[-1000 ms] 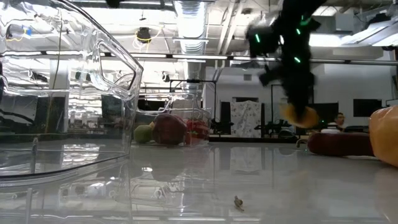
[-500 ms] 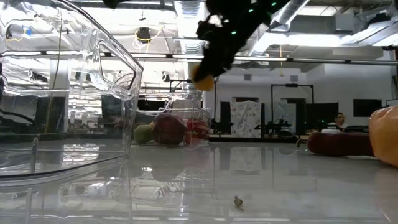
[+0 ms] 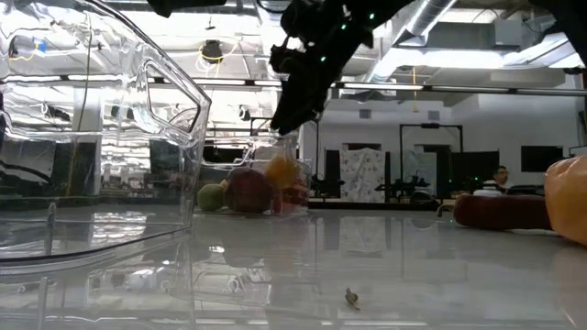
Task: Sort produce into baskets
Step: Put the left chili pepper into the bottom transparent bin
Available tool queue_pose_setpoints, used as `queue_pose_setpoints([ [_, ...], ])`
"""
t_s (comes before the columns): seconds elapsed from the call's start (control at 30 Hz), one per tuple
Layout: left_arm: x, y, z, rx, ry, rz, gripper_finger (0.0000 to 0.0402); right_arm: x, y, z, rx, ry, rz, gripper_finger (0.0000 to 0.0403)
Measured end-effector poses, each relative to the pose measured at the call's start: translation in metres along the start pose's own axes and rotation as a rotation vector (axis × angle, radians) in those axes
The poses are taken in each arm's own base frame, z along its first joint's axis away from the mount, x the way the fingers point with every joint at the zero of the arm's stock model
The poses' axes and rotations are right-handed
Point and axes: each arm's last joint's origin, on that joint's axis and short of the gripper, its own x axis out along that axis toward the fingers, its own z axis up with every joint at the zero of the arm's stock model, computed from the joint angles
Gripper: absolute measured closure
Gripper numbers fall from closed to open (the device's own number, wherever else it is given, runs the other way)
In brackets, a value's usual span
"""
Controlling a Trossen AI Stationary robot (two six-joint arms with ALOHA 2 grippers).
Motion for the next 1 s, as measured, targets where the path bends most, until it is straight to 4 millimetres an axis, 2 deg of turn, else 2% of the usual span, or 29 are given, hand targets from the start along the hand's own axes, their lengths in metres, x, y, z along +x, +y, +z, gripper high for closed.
queue_pose_setpoints([
  [0.1, 0.000, 0.001, 0.000, 0.004, 0.001, 0.007, 0.0088, -0.011, 0.009, -0.002, -0.014, 0.035, 0.016, 0.0082],
  [0.17, 0.000, 0.001, 0.000, 0.002, 0.004, 0.007, 0.0088, -0.014, 0.019, -0.012, -0.021, 0.079, 0.034, 0.0083],
  [0.37, 0.000, 0.001, -0.003, 0.004, 0.028, 0.009, 0.0088, -0.022, 0.063, -0.055, -0.030, 0.185, 0.027, 0.0086],
  [0.57, 0.000, 0.001, -0.003, -0.014, 0.030, 0.009, 0.0088, -0.039, 0.102, -0.100, 0.073, 0.297, 0.033, 0.0086],
  [0.8, 0.001, 0.000, -0.003, -0.033, 0.031, 0.011, 0.0088, -0.044, 0.121, -0.153, 0.165, 0.578, -0.027, 0.0086],
  [1.0, 0.001, 0.000, -0.004, -0.049, 0.033, 0.011, 0.0088, -0.046, 0.132, -0.166, 0.243, 0.644, -0.032, 0.0086],
])
